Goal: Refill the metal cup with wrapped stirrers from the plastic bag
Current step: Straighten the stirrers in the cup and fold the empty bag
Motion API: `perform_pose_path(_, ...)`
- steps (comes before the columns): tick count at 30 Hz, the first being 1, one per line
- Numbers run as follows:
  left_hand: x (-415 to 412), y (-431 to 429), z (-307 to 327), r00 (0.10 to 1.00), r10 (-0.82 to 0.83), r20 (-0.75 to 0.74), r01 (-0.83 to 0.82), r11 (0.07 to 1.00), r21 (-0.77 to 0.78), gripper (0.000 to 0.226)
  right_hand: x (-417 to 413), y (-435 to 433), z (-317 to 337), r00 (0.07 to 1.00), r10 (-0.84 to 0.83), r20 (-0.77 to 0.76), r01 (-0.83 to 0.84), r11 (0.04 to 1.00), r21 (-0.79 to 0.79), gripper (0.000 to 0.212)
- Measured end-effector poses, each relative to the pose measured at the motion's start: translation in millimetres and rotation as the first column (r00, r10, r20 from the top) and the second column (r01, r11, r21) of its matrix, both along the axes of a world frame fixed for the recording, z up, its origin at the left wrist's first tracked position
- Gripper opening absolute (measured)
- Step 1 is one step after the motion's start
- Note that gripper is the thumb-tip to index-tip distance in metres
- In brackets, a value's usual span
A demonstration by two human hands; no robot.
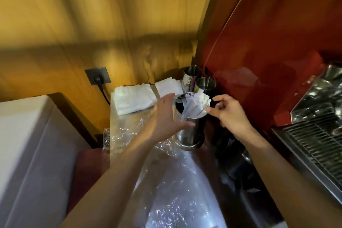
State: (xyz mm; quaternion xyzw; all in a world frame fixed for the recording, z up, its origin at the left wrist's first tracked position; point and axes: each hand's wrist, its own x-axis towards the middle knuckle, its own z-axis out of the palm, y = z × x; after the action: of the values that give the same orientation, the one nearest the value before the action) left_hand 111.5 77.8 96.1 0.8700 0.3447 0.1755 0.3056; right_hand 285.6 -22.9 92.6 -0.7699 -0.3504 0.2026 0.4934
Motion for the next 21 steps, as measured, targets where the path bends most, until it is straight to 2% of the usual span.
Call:
perform_pose_path(2,17.1,4.0,2.8,0.999,-0.034,-0.028,0.036,0.998,0.057,0.094,6.9,5.3,5.3,0.993,0.065,0.099,-0.055,0.993,-0.101,0.038)
perform_pose_path(5,35.8,11.1,6.2,1.000,0.010,-0.024,-0.003,0.955,0.296,0.063,12.5,13.9,7.6,0.957,0.171,0.235,-0.127,0.974,-0.190,0.045)
perform_pose_path(7,46.2,15.7,8.7,0.990,0.002,-0.142,0.055,0.916,0.398,0.053,15.2,18.6,9.8,0.934,0.218,0.282,-0.153,0.960,-0.233,0.049)
perform_pose_path(10,59.4,16.9,10.2,0.954,-0.076,-0.291,0.189,0.904,0.383,0.048,18.0,26.3,16.4,0.894,0.288,0.343,-0.178,0.931,-0.318,0.048)
perform_pose_path(14,72.7,20.9,7.8,0.932,-0.093,-0.351,0.223,0.909,0.353,0.059,17.2,38.3,27.8,0.830,0.383,0.405,-0.202,0.884,-0.422,0.036)
perform_pose_path(17,76.4,22.8,8.9,0.951,-0.083,-0.297,0.181,0.930,0.319,0.043,17.3,45.2,31.0,0.812,0.427,0.397,-0.262,0.876,-0.405,0.018)
perform_pose_path(21,71.1,25.8,15.3,0.978,-0.028,-0.207,0.092,0.948,0.304,0.031,20.0,48.7,32.5,0.779,0.465,0.421,-0.337,0.876,-0.345,0.017)
